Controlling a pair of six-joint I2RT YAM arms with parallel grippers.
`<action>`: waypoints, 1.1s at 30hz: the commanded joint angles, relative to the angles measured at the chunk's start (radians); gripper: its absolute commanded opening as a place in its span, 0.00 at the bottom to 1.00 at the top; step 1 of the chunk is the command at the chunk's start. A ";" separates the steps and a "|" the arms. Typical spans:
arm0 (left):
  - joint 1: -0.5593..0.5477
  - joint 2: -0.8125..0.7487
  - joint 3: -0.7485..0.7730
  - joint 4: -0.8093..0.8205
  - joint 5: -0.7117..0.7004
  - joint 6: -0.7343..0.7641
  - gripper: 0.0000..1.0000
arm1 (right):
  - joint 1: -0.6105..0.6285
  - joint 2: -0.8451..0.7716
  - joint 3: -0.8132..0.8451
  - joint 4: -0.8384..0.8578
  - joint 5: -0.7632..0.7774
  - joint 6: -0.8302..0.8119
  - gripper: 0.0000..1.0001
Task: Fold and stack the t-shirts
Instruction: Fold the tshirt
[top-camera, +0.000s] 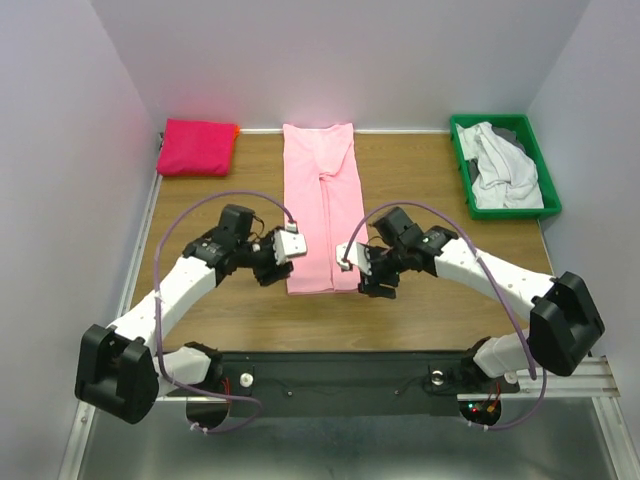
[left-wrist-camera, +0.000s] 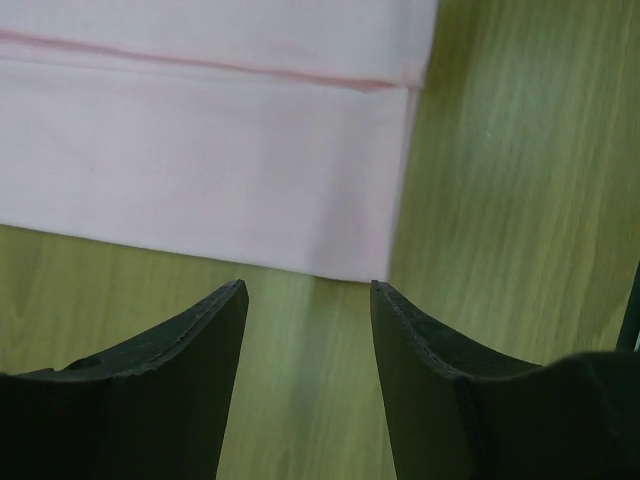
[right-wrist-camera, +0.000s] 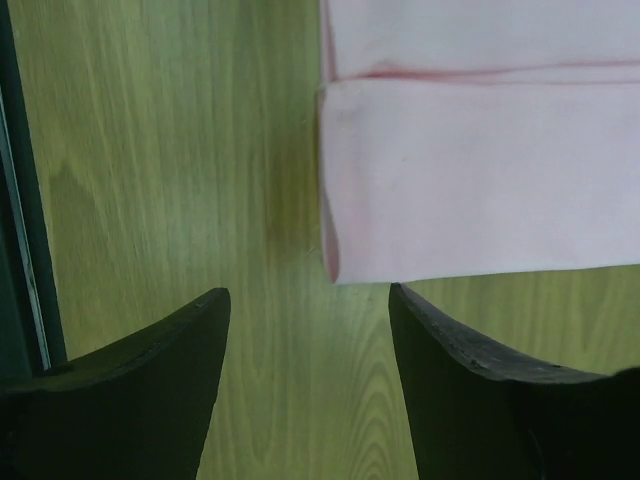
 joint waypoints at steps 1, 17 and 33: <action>-0.071 -0.004 -0.080 0.039 -0.021 0.103 0.62 | 0.012 0.001 -0.069 0.159 0.043 -0.061 0.64; -0.133 0.120 -0.164 0.152 -0.058 0.135 0.57 | 0.013 0.130 -0.223 0.359 0.044 -0.228 0.48; -0.176 0.199 -0.157 0.107 -0.067 0.230 0.51 | 0.013 0.166 -0.263 0.397 0.084 -0.242 0.22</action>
